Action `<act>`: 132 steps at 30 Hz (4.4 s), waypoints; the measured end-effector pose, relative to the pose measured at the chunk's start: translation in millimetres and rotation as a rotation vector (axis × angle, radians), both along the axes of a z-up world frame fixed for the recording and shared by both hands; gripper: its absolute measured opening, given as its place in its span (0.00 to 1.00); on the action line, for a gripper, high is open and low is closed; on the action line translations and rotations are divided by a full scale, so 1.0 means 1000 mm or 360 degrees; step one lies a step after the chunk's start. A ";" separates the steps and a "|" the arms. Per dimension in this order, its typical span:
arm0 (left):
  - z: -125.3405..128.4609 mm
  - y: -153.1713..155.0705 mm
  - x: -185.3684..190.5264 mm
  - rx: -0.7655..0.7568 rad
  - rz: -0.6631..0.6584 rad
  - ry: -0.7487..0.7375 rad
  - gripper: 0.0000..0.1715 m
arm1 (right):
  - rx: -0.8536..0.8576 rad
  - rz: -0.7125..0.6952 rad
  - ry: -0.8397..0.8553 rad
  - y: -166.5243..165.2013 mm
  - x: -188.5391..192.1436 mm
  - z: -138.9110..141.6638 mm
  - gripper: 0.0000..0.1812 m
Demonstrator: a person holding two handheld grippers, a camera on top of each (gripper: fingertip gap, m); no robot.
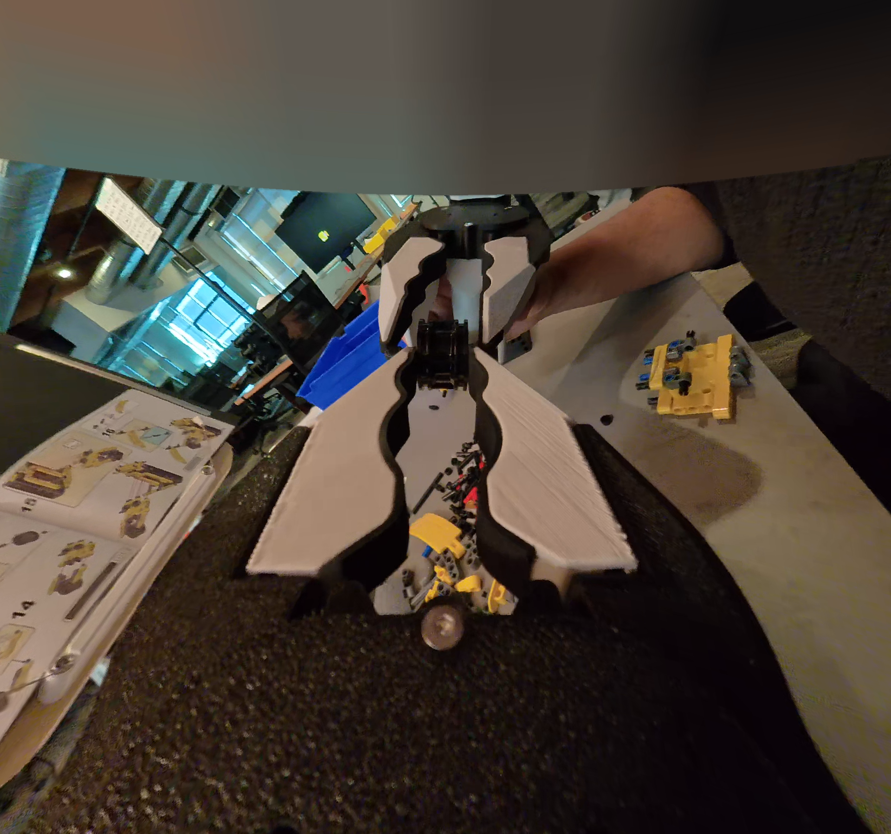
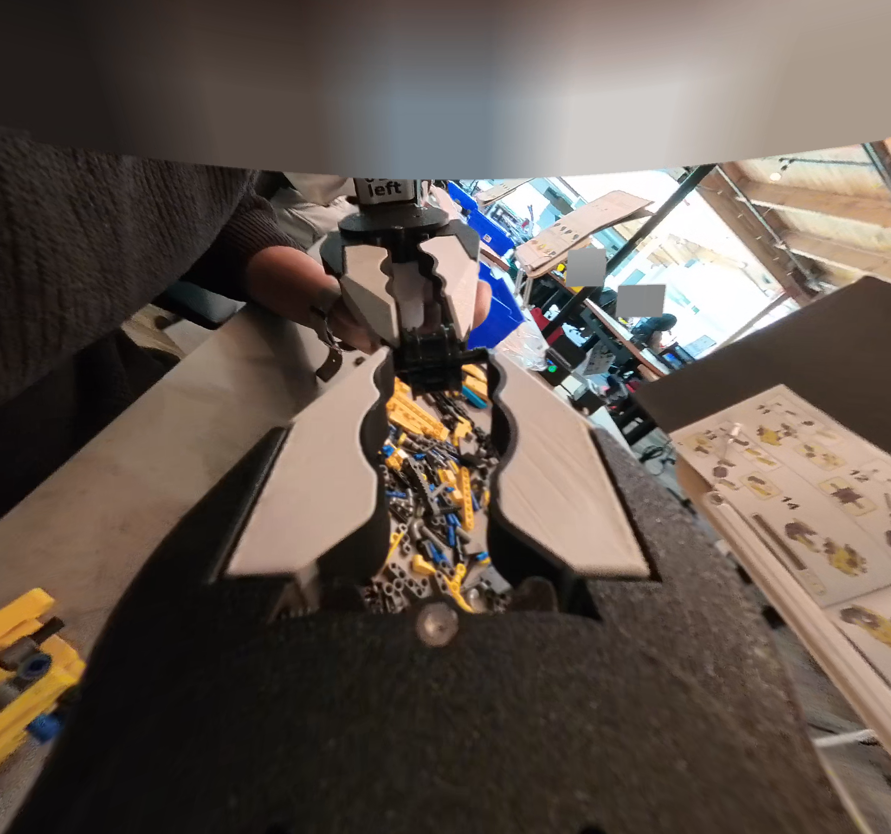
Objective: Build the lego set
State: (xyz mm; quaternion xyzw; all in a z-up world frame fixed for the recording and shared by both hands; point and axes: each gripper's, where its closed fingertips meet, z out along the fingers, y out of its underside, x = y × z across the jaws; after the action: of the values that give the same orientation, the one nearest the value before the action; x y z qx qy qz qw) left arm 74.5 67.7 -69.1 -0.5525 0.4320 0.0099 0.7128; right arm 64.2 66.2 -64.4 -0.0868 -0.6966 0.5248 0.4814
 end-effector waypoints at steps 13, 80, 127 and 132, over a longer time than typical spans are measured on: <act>0.003 0.001 -0.004 0.0039 0.0039 0.0002 0.11 | 0.0089 -0.0068 0.0136 -0.002 0.001 0.002 0.15; 0.005 0.017 -0.025 -0.0576 -0.0330 -0.0842 0.11 | -0.0645 0.0090 -0.0415 0.021 -0.018 0.002 0.12; -0.005 0.026 -0.022 -0.0639 -0.0240 -0.0807 0.20 | -0.0619 0.0047 -0.0346 0.027 -0.017 0.007 0.11; -0.006 0.024 -0.020 -0.0628 -0.0247 -0.0782 0.20 | -0.0621 0.0056 -0.0331 0.026 -0.015 0.010 0.11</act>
State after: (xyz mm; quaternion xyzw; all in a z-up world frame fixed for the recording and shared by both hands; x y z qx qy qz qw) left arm 54.5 92.1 -74.9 -0.6312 0.2814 -0.2622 0.6735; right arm 48.8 91.8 -54.9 -0.2198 -0.6293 0.6461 0.3718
